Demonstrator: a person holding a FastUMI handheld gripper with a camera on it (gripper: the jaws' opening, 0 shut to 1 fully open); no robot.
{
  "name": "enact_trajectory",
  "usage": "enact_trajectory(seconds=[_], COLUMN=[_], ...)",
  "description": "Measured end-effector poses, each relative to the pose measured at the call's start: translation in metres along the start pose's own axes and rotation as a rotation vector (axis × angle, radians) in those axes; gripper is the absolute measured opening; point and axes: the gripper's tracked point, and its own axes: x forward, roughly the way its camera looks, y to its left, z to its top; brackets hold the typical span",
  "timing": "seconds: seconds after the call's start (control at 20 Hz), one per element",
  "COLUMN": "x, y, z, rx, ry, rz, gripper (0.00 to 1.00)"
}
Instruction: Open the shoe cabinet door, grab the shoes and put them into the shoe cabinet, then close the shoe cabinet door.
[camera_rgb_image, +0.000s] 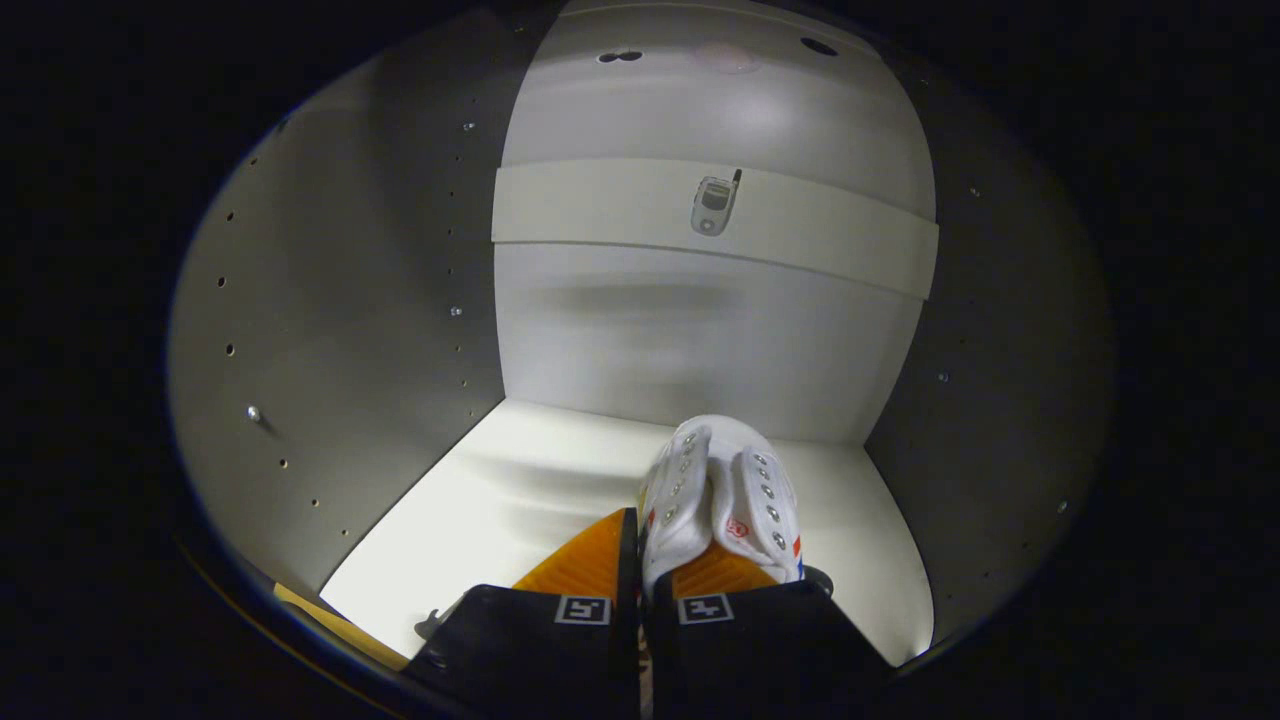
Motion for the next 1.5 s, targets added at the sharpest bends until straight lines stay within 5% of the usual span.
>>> enact_trajectory(seconds=[0.05,0.35,0.45,0.9,1.5], x=[-0.002,-0.018,-0.024,-0.108,-0.356], y=[0.004,0.018,0.023,0.015,0.035], z=[-0.001,0.002,0.005,0.033,0.014], rx=[0.011,-0.012,-0.017,0.022,0.102], ry=[-0.006,-0.032,-0.04,-0.14,-0.315], rz=[0.01,0.017,0.013,-0.03,-0.104], gripper=[0.13,0.87,0.97,0.98,0.98])
